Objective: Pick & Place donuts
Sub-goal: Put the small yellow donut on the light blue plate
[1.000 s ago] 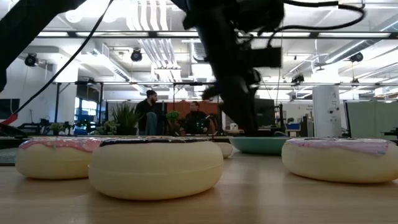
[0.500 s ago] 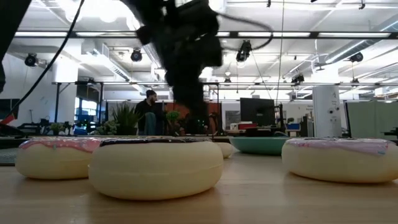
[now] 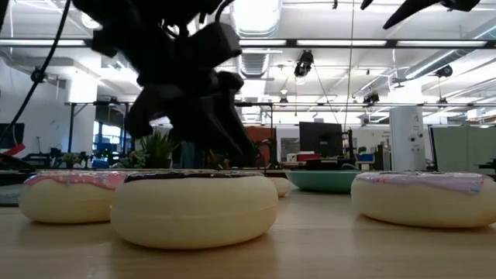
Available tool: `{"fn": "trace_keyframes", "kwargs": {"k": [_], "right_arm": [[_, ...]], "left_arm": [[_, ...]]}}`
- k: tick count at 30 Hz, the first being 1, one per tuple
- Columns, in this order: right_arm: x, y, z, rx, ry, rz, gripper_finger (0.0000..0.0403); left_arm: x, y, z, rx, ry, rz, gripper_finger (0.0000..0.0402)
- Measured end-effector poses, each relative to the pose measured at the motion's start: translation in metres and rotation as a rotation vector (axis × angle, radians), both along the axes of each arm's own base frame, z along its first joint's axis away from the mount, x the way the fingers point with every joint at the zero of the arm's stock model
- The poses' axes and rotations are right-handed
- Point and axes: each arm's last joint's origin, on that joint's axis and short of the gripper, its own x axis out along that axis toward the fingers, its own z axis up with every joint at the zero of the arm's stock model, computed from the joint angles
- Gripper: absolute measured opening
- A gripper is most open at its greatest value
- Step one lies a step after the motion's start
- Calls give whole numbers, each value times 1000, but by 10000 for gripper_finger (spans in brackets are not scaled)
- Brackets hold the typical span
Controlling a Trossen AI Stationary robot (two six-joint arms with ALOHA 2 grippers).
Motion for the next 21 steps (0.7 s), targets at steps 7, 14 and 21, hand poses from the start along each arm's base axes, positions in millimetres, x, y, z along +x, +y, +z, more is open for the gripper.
{"fn": "trace_keyframes", "kwargs": {"k": [7,14,21], "right_arm": [[0,0,0,33,-30,-28,224],[-1,-1,4,45,-56,-33,224],[0,-1,3,45,-55,-38,224]], "left_arm": [[11,-1,-14,6,35,1,121],[25,-5,-18,6,33,0,121],[27,-4,-30,-7,73,-15,99]]}}
